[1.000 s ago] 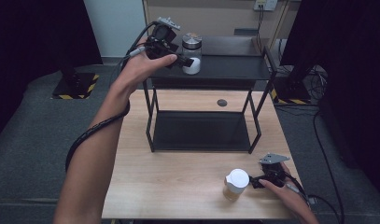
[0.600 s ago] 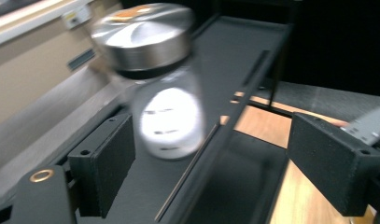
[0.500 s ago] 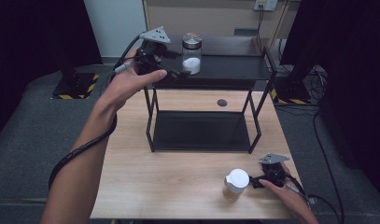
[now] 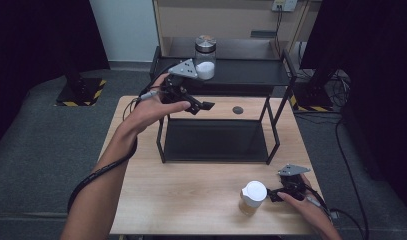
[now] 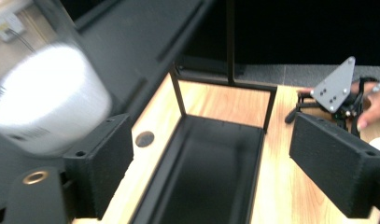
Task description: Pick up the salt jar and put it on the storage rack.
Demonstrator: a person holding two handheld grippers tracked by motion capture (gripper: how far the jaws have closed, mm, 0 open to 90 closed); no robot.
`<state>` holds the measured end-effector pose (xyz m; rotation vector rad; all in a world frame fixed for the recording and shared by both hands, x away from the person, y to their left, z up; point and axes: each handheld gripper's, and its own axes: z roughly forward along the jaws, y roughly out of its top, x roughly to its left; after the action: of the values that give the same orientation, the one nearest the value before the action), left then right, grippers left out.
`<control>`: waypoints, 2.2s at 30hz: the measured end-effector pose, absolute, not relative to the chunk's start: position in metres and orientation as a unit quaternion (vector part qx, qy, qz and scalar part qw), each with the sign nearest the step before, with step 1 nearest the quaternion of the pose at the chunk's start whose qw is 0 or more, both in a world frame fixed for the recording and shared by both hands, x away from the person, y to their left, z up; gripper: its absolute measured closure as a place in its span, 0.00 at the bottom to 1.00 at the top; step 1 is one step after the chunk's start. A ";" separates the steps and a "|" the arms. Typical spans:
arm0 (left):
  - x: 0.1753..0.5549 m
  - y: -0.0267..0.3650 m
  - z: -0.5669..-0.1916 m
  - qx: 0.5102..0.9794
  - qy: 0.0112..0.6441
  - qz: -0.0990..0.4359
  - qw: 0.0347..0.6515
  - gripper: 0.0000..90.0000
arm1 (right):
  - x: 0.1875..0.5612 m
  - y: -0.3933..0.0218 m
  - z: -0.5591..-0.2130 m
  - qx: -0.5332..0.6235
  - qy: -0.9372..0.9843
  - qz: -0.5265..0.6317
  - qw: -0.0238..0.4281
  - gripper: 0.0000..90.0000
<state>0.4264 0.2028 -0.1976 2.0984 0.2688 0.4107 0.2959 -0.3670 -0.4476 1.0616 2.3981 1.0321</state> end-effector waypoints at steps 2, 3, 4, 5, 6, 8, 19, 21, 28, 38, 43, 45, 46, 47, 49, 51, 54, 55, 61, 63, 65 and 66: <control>0.423 0.204 -0.205 0.853 0.101 0.168 0.484 0.15 | 0.296 -0.367 -0.448 0.372 0.840 0.361 0.161 0.02; 0.421 0.204 -0.207 0.852 0.094 0.169 0.487 0.15 | 0.296 -0.367 -0.448 0.372 0.840 0.361 0.161 0.02; 0.420 0.204 -0.208 0.850 0.091 0.171 0.489 0.16 | 0.296 -0.367 -0.448 0.371 0.840 0.361 0.161 0.02; 0.419 0.205 -0.209 0.850 0.091 0.169 0.491 0.16 | 0.296 -0.367 -0.448 0.371 0.840 0.361 0.161 0.02; 0.419 0.206 -0.210 0.849 0.092 0.167 0.494 0.16 | 0.296 -0.367 -0.448 0.371 0.840 0.361 0.161 0.02; 0.420 0.208 -0.212 0.847 0.096 0.160 0.497 0.16 | 0.296 -0.367 -0.448 0.371 0.840 0.361 0.161 0.02; 0.418 0.212 -0.232 0.846 0.108 0.143 0.502 0.13 | 0.296 -0.367 -0.447 0.372 0.840 0.361 0.160 0.02; 0.418 0.213 -0.238 0.846 0.112 0.138 0.503 0.13 | 0.296 -0.367 -0.447 0.372 0.840 0.361 0.160 0.02; 0.415 0.212 -0.259 0.853 0.119 0.125 0.493 0.12 | 0.296 -0.367 -0.447 0.372 0.840 0.361 0.160 0.02; 0.407 0.202 -0.289 0.866 0.124 0.107 0.473 0.10 | 0.296 -0.367 -0.447 0.371 0.840 0.361 0.160 0.02; 0.402 0.198 -0.305 0.872 0.127 0.095 0.463 0.09 | 0.296 -0.367 -0.447 0.372 0.840 0.361 0.160 0.02; 0.400 0.197 -0.312 0.875 0.128 0.092 0.459 0.08 | 0.296 -0.367 -0.447 0.371 0.840 0.361 0.160 0.02; 0.399 0.197 -0.315 0.876 0.129 0.090 0.456 0.08 | 0.296 -0.367 -0.447 0.371 0.840 0.361 0.160 0.02; 0.398 0.197 -0.319 0.876 0.133 0.088 0.456 0.07 | 0.296 -0.367 -0.447 0.371 0.840 0.361 0.160 0.02; 0.396 0.196 -0.325 0.880 0.135 0.086 0.448 0.07 | 0.296 -0.367 -0.447 0.371 0.840 0.361 0.160 0.02; 0.394 0.196 -0.333 0.882 0.139 0.081 0.443 0.06 | 0.296 -0.367 -0.447 0.371 0.840 0.361 0.160 0.02; 0.390 0.197 -0.345 0.885 0.147 0.073 0.435 0.05 | 0.296 -0.367 -0.447 0.371 0.840 0.361 0.160 0.02; 0.389 0.197 -0.348 0.887 0.149 0.071 0.431 0.04 | 0.296 -0.367 -0.447 0.371 0.840 0.361 0.160 0.02; 0.378 0.194 -0.370 0.902 0.152 0.062 0.399 0.04 | 0.296 -0.367 -0.447 0.371 0.840 0.361 0.161 0.02; 0.373 0.194 -0.377 0.905 0.153 0.060 0.392 0.04 | 0.296 -0.367 -0.447 0.371 0.841 0.361 0.161 0.02; 0.368 0.194 -0.385 0.907 0.159 0.057 0.387 0.04 | 0.296 -0.367 -0.447 0.371 0.841 0.360 0.161 0.02; 0.365 0.194 -0.388 0.908 0.162 0.058 0.383 0.04 | 0.296 -0.367 -0.447 0.371 0.841 0.360 0.161 0.02</control>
<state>0.3653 0.1942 -0.3880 2.3141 0.4122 0.1474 0.2959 -0.3671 -0.4473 1.0602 2.4007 1.0293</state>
